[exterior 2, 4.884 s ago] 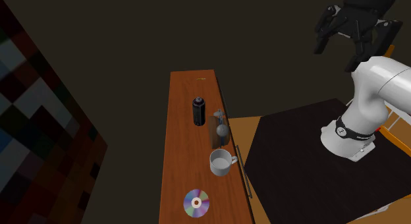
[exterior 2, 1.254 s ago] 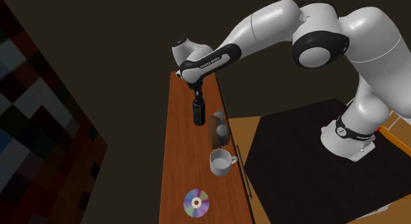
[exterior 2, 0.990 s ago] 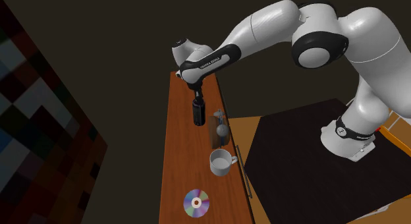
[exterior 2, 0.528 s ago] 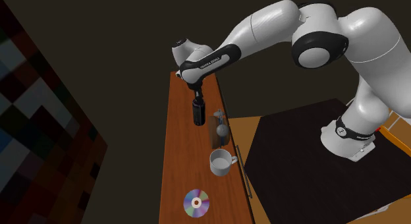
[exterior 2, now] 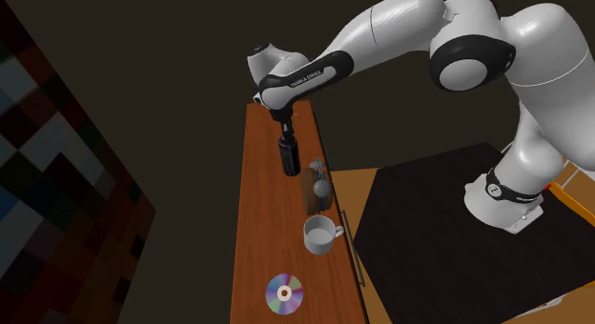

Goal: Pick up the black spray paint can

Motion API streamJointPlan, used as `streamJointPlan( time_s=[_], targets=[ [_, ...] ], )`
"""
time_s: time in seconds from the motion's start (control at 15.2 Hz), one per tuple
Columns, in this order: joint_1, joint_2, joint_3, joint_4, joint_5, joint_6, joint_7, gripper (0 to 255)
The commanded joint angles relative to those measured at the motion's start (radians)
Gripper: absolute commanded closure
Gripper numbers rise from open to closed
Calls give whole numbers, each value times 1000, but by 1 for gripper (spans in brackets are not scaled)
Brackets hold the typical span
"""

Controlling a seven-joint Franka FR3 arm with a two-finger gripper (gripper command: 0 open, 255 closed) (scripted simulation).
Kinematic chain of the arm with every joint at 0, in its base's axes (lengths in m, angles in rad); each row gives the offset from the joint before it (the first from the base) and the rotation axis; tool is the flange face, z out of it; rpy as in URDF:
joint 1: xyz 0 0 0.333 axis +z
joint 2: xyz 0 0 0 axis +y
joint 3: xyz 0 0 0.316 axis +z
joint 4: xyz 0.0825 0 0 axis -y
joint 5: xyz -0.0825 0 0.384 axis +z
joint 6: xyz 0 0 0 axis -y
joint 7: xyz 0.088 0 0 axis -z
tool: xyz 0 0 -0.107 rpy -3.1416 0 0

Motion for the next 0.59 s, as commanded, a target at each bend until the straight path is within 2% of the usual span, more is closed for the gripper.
streamJointPlan(
  time_s=[0.0, 0.53],
  targets=[
    [3, -16, -3, 1, -4, -17, 1, 255],
    [8, -60, -13, 12, -15, -70, 1, 255]
  ],
)
